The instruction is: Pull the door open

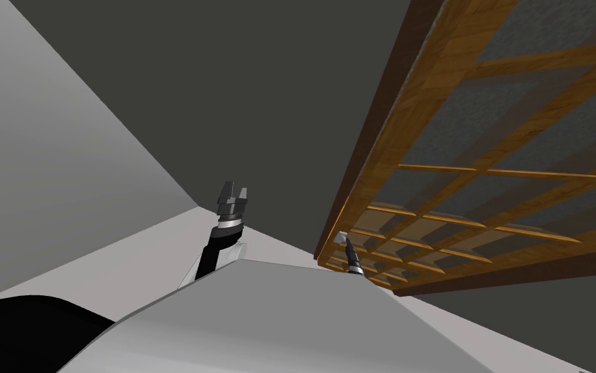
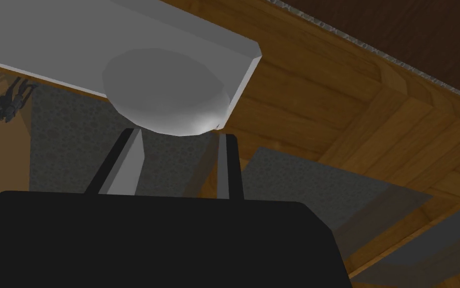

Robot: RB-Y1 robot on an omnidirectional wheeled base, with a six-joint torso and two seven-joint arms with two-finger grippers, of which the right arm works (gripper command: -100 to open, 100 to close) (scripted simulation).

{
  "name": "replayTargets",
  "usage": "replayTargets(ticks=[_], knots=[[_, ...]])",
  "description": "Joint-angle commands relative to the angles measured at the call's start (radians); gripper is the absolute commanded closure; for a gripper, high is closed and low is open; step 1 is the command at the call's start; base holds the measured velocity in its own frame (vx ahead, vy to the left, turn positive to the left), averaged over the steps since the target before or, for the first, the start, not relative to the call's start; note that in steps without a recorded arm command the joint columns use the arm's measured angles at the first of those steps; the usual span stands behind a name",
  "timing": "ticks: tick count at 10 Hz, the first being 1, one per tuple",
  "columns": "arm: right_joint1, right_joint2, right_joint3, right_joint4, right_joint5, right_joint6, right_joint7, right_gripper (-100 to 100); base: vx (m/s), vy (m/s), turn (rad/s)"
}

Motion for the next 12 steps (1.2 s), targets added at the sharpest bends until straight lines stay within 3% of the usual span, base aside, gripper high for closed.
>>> replayTargets(ticks=[1,6,7,9,11,12], knots=[[-0.028,0.010,0.040,0.014,-0.031,-0.010,-0.050,100,-0.074,-0.027,0.088],[-0.039,0.007,0.069,0.017,-0.084,-0.003,-0.152,100,-0.043,-0.021,0.044],[-0.044,0.006,0.084,0.018,-0.110,0.001,-0.192,100,-0.045,-0.017,0.048],[-0.044,0.006,0.084,0.018,-0.110,0.001,-0.194,100,-0.027,-0.014,0.029],[-0.055,0.003,0.114,0.021,-0.163,0.008,-0.259,100,-0.050,-0.018,0.060],[-0.055,0.003,0.114,0.021,-0.163,0.008,-0.278,100,-0.061,-0.026,0.048]])
